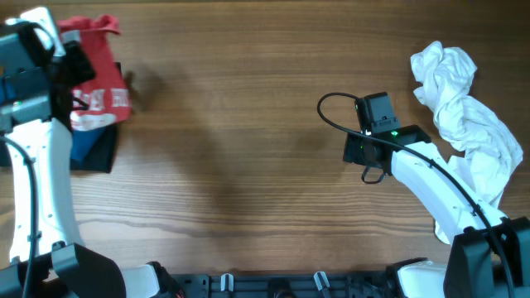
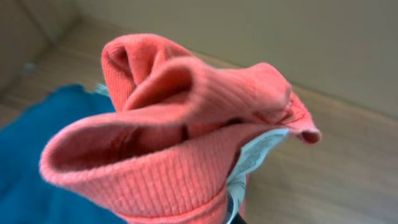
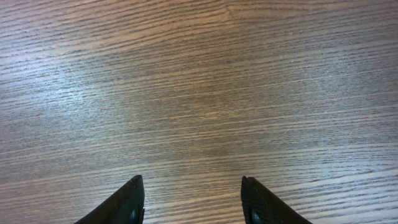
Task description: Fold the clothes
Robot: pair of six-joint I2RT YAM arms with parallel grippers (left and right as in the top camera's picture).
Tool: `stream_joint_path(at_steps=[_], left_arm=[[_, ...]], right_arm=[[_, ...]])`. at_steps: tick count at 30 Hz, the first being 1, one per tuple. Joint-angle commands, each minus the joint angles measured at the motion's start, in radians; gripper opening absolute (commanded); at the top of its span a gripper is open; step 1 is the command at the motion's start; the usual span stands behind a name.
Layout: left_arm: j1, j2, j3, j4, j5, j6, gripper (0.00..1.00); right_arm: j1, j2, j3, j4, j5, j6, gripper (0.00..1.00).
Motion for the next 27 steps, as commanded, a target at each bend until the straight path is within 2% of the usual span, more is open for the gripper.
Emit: stream_joint_path(at_steps=[1, 6, 8, 9, 10, 11, 12, 14, 17, 18, 19, 21, 25, 27], left_arm=[[0.097, -0.003, 0.012, 0.067, -0.012, -0.021, 0.06], [0.237, 0.159, 0.012, 0.156, -0.012, -0.027, 0.07], [0.286, 0.214, 0.012, 0.223, -0.003, -0.061, 0.10], [0.303, 0.234, 0.012, 0.249, 0.009, -0.072, 0.16], [0.326, 0.264, 0.012, 0.287, 0.022, -0.075, 0.75], [0.340, 0.280, 0.012, 0.301, 0.033, -0.093, 1.00], [0.362, 0.289, 0.012, 0.301, 0.039, -0.161, 1.00], [0.401, 0.275, 0.013, 0.296, 0.114, -0.224, 1.00], [0.397, 0.183, 0.036, 0.235, 0.195, -0.238, 1.00], [0.359, 0.132, 0.037, 0.197, 0.217, -0.233, 1.00], [0.309, 0.099, 0.037, 0.158, 0.217, -0.206, 1.00], [0.173, 0.065, 0.037, 0.063, 0.217, -0.148, 1.00], [-0.105, 0.064, 0.037, -0.216, 0.217, -0.143, 1.00], [-0.216, 0.063, 0.037, -0.389, 0.217, -0.096, 1.00]], right_arm=[[-0.002, -0.012, 0.003, -0.016, 0.008, 0.002, 0.50], [-0.002, -0.012, 0.002, -0.029, 0.006, 0.003, 0.51], [-0.002, -0.012, 0.003, -0.040, 0.006, 0.003, 0.51], [-0.002, -0.012, 0.003, -0.042, 0.007, 0.003, 0.50], [-0.002, -0.012, 0.002, -0.042, 0.006, 0.003, 0.51], [-0.002, -0.012, 0.002, -0.042, 0.006, 0.003, 0.51], [-0.002, -0.012, 0.002, -0.042, 0.007, 0.003, 0.51], [-0.002, -0.012, 0.002, -0.040, 0.007, 0.003, 0.51], [-0.002, -0.012, 0.003, -0.027, 0.005, 0.003, 0.53], [-0.002, -0.012, 0.003, -0.009, -0.012, 0.002, 0.58], [-0.002, -0.012, 0.003, 0.015, -0.048, 0.000, 0.69], [-0.002, -0.012, 0.015, 0.075, -0.194, -0.106, 0.81], [-0.011, -0.012, 0.141, 0.114, -0.237, -0.128, 0.91], [-0.031, -0.012, 0.237, 0.037, -0.237, -0.136, 1.00]])
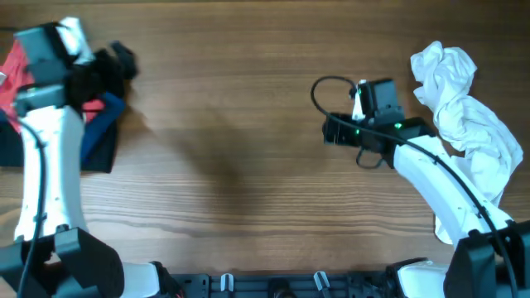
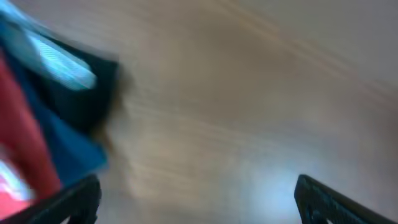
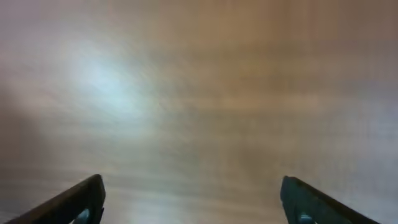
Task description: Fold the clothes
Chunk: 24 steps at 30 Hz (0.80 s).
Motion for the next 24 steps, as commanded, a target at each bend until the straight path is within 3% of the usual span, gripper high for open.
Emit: stream_joint_path(at_steps=[1, 3, 5, 8, 12, 15, 19, 24], left_arm=[[-0.145, -0.002, 0.001, -0.245, 0.008, 0.066, 1.00], [-0.177, -0.003, 0.001, -0.489, 0.004, 0.066, 1.00], [-0.178, -0.027, -0.002, -0.594, 0.005, 0.082, 1.00], [-0.178, -0.269, -0.116, -0.491, 0.006, 0.111, 1.00], [-0.184, -0.714, -0.375, -0.283, 0.020, 0.106, 1.00], [-0.184, -0.971, -0.507, -0.183, 0.019, 0.100, 1.00], [-0.184, -1.132, -0.509, -0.214, 0.019, 0.100, 1.00], [-0.184, -1.131, -0.509, -0.249, 0.019, 0.100, 1.00]], right_arm=[[-0.032, -0.014, 0.168, -0.142, -0.028, -0.020, 0.99], [-0.034, -0.062, 0.196, -0.274, 0.060, 0.053, 1.00], [-0.034, -0.156, 0.192, -0.322, 0.074, 0.053, 1.00], [-0.033, -0.409, 0.126, -0.332, 0.073, 0.057, 1.00], [-0.033, -0.785, -0.074, -0.272, 0.103, 0.069, 0.99], [-0.033, -1.009, -0.188, -0.280, 0.156, 0.291, 1.00], [-0.033, -1.071, -0.199, -0.452, 0.156, 0.604, 1.00], [-0.033, -1.070, -0.199, -0.457, 0.156, 0.792, 1.00]])
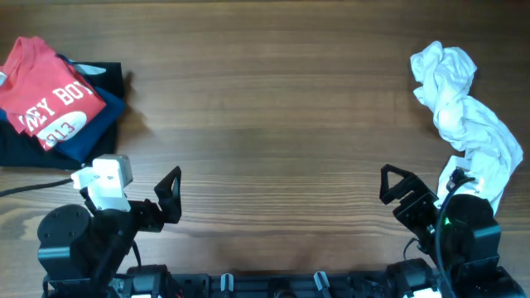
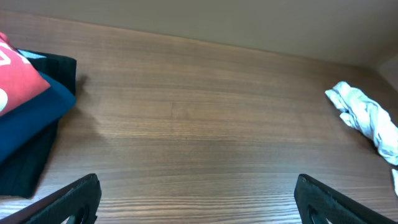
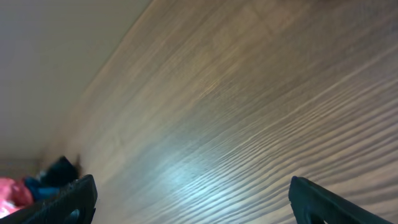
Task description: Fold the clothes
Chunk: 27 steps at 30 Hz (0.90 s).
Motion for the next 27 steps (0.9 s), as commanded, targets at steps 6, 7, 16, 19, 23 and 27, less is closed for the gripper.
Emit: stream_joint_path(at_steps=[6, 7, 16, 19, 23, 27], left_arm=[[-0.005, -0.004, -0.007, -0.039, 0.005, 0.012, 1.00], [-0.005, -0.004, -0.007, -0.039, 0.005, 0.012, 1.00], [-0.005, -0.004, -0.007, -0.039, 0.005, 0.012, 1.00], [-0.005, -0.004, -0.007, -0.039, 0.005, 0.012, 1.00], [-0.005, -0.004, -0.007, -0.039, 0.005, 0.012, 1.00], [-0.005, -0.004, -0.007, -0.039, 0.005, 0.012, 1.00]], right_arm=[[-0.002, -0.016, -0.008, -0.117, 0.103, 0.156, 1.00], [-0.002, -0.016, -0.008, -0.120, 0.163, 0.133, 1.00], [-0.043, -0.364, -0.407, 0.521, -0.078, -0.853, 1.00], [-0.060, -0.431, -0.566, 0.724, -0.119, -0.917, 1.00], [-0.085, -0.433, -0.762, 1.014, -0.124, -0.916, 1.00], [-0.097, -0.433, -0.792, 1.024, -0.131, -0.906, 1.00]])
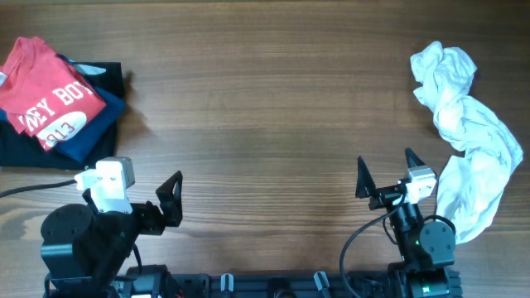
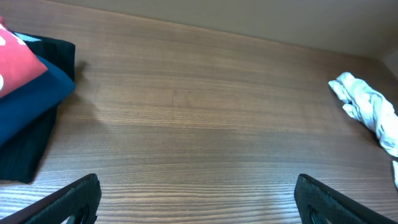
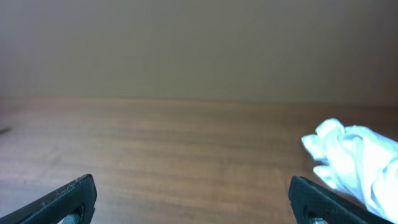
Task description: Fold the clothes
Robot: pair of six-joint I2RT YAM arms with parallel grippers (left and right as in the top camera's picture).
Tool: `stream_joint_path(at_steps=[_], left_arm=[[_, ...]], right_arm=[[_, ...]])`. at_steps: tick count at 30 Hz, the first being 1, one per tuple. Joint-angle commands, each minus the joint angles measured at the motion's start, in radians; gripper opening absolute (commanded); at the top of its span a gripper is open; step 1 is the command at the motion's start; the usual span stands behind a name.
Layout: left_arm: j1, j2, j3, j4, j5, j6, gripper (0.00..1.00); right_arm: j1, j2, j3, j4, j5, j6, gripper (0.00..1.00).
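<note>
A folded red shirt [image 1: 51, 103] with white lettering lies on top of folded blue and black clothes [image 1: 93, 142] at the table's far left. A crumpled white garment [image 1: 468, 141] lies unfolded along the right edge; it also shows in the left wrist view [image 2: 368, 112] and the right wrist view [image 3: 351, 158]. My left gripper [image 2: 198, 202] is open at the front left, far from the pile. At the front right my right gripper [image 1: 387, 172] is open too, just left of the white garment's lower end. Nothing is between either pair of fingers.
The wooden table [image 1: 265, 124] stretches bare between the folded pile and the white garment. Both arm bases sit at the front edge. A plain wall stands behind the table's far edge [image 3: 186, 50].
My right arm has drawn in at the front edge and its wrist has levelled, so its camera now looks across the table at the white garment. The left arm has barely shifted. The clothes lie unchanged.
My left gripper first held the red shirt over the pile at the far left, while the right gripper was open above the table's middle right. Then the left gripper was open with the shirt below it. After that both arms were back at the front edge, the red shirt folded on the pile.
</note>
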Motion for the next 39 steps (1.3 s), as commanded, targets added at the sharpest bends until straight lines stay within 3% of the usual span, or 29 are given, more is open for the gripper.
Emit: stream_joint_path(at_steps=[1, 17, 22, 27, 32, 34, 39], left_arm=[[-0.005, -0.004, -0.003, 0.002, 0.005, 0.012, 1.00], [-0.005, -0.004, -0.003, 0.002, 0.005, 0.012, 1.00], [-0.006, -0.159, -0.100, -0.066, -0.060, 0.035, 1.00], [-0.011, -0.449, -0.490, 0.232, -0.063, 0.034, 1.00], [-0.036, -0.455, -0.726, 0.628, -0.076, 0.039, 1.00], [-0.055, -0.455, -0.864, 0.884, -0.078, 0.092, 1.00], [-0.066, -0.455, -0.894, 0.906, -0.071, 0.076, 1.00]], right_arm=[[-0.008, -0.013, 0.000, 0.016, -0.023, -0.007, 1.00], [-0.008, -0.011, 0.000, 0.016, -0.023, -0.007, 1.00], [-0.008, -0.011, 0.000, 0.016, -0.023, -0.006, 1.00], [-0.008, -0.011, 0.000, 0.016, -0.023, -0.007, 1.00], [-0.008, -0.011, 0.000, 0.016, -0.023, -0.007, 1.00], [-0.008, -0.011, 0.000, 0.016, -0.023, -0.007, 1.00], [-0.008, -0.011, 0.000, 0.016, -0.023, -0.006, 1.00]])
